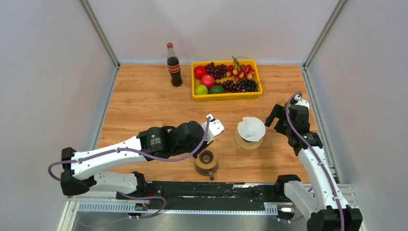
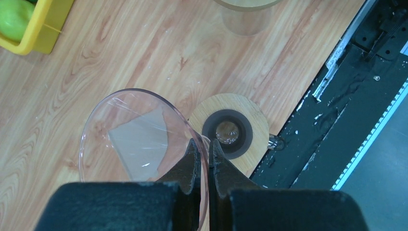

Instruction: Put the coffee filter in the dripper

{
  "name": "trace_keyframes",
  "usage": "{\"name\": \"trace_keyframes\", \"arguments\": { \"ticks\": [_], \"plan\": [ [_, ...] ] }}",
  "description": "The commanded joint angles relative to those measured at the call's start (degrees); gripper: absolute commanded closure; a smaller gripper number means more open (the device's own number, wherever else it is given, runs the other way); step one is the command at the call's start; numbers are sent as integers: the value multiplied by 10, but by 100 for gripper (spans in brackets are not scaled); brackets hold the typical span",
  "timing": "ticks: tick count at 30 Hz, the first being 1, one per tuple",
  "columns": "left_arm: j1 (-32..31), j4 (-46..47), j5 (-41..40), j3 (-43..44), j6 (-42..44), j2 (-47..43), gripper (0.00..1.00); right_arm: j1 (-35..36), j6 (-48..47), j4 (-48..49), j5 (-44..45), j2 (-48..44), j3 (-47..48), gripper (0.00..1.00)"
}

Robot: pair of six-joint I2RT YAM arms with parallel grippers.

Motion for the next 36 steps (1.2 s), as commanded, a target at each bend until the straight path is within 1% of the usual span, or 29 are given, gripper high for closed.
{"name": "trace_keyframes", "arguments": {
  "ticks": [1,7,14,20,30,36],
  "plan": [
    [-17,3,-24,16,-17,-2,100,-3,-7,22,6,-3,-2,0],
    [-30,50,-18,1,-24,-4,100,-3,-7,23,5,-8,-4,0],
    [-49,54,-18,3,-26,17,100,-3,-6,23,5,-6,-4,0],
    [-61,36,-28,-9,-39,27,100,-4,-3,23,10,-3,-4,0],
    [-67,112,-52,-54,-37,21,100,-3,-2,23,7,3,-4,0],
    [-68,116,-64,-56,-39,31,100,-3,-3,22,5,3,-4,0]
  ]
}}
